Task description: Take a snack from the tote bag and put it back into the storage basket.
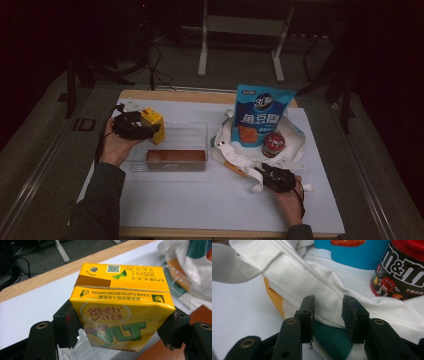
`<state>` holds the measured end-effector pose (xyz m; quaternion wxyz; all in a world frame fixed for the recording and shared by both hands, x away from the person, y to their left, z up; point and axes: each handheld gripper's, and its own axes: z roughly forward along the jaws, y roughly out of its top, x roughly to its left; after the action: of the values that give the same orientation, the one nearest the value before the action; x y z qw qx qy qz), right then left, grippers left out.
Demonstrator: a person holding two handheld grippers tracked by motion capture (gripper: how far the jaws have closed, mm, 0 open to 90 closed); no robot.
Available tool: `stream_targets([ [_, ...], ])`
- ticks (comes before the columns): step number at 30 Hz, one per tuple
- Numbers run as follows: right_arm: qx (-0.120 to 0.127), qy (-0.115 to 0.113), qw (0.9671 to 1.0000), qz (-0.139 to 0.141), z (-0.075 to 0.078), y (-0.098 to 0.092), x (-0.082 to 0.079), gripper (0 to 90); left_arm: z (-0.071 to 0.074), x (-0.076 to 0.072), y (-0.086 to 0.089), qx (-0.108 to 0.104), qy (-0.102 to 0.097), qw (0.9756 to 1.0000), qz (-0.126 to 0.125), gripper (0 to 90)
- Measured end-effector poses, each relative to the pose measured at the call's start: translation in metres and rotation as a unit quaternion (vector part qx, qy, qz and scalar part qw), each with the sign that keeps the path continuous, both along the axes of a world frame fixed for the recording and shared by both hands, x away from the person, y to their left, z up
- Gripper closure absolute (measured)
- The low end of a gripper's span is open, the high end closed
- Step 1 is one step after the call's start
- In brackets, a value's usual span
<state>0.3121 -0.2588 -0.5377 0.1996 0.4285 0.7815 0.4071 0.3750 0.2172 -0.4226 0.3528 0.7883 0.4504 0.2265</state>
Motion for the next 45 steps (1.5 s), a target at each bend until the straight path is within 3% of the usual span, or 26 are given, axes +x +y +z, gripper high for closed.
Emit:
stream_targets([
  [9,0.000,0.000,1.0000,0.000,0.000,0.000,0.000,62.3,-0.019,0.005,0.005,0.010,0.027,0.9995,0.013,28.5],
  [20,0.000,0.000,1.0000,0.000,0.000,0.000,0.000,62.3,-0.038,0.006,0.004,0.039,0.048,0.9979,0.016,28.1],
  [25,0.000,0.000,1.0000,0.000,0.000,0.000,0.000,62.3,-0.040,0.003,0.007,0.029,0.045,0.9984,0.020,27.9],
  [30,-0.001,-0.001,1.0000,0.000,0.000,0.000,0.000,62.3,-0.042,-0.006,0.009,0.033,0.045,0.9982,0.022,27.6],
  [36,-0.002,-0.001,1.0000,0.000,0.000,0.000,0.000,62.3,-0.046,-0.012,0.017,0.012,0.048,0.9984,0.026,27.1],
  [45,-0.001,-0.001,1.0000,0.000,0.000,0.000,0.000,62.3,-0.043,-0.018,0.014,0.025,0.048,0.9979,0.036,27.1],
])
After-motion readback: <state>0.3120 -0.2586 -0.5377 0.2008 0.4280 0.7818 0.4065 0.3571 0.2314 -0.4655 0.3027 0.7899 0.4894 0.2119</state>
